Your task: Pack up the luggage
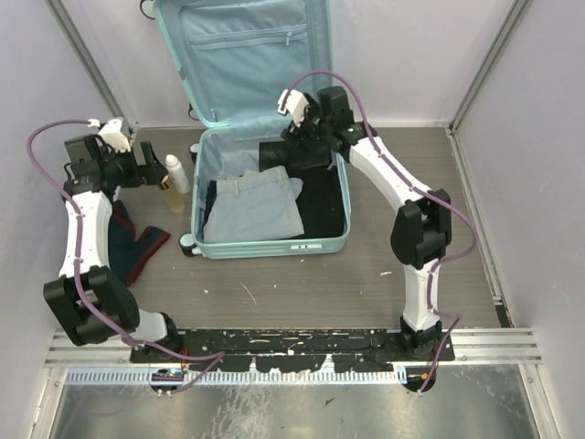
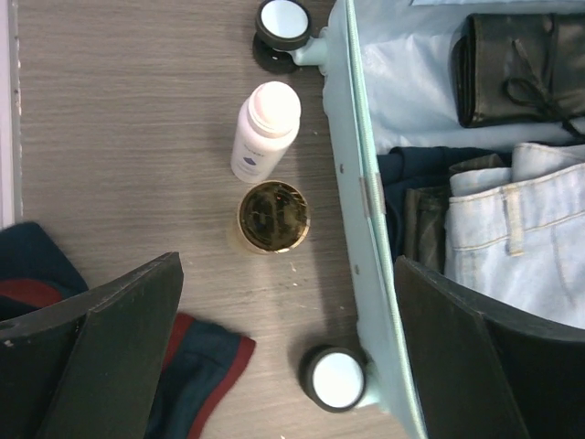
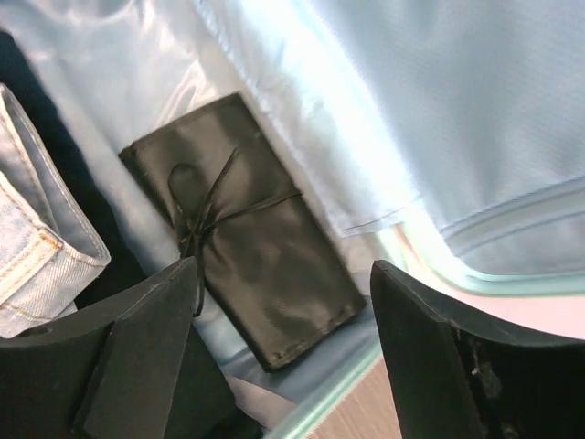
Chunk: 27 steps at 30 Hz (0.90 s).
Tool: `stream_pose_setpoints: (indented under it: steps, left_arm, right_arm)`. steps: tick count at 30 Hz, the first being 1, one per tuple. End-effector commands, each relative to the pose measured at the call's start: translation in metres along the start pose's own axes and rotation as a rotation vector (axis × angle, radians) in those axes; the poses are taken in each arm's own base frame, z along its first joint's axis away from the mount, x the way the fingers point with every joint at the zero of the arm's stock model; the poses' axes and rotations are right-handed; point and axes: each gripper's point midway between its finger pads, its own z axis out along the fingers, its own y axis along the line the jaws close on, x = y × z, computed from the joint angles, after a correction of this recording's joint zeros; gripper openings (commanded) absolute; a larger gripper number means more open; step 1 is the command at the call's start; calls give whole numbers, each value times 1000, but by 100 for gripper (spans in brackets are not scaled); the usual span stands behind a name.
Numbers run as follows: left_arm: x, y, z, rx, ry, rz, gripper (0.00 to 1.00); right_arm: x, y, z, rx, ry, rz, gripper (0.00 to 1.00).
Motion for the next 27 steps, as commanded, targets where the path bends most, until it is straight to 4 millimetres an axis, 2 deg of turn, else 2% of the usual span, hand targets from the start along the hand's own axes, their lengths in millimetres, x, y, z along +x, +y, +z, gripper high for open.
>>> stream_pose_setpoints:
  steps: [1,5,7,12,16,21,24,27]
  left_arm:
    - [-11,3,16,79,-84,130,100]
    - [3,20,37,50,-91,206,100]
    - [7,35,40,43,-123,208,100]
    - [21,37,60,105,-135,247,99]
    - [26,34,76,173,-162,262,96]
    - [33,31,90,229,-171,235,88]
    - [37,29,94,255,-171,223,77]
    - [41,27,97,268,-167,216,61]
  right_arm:
    - [-53,-42,-60,147,-114,17,82]
    - [-63,-51,-98,178,-121,46,82]
    - [-61,-53,-115,189,-117,70,83]
    - [-51,-50,-149,220,-108,96,83]
    - [-38,-39,-162,226,-77,100,83]
    - [-28,-36,-173,248,-41,97,83]
    - [-23,-36,-177,260,-24,85,83]
    - [-19,-36,-179,267,-12,79,83]
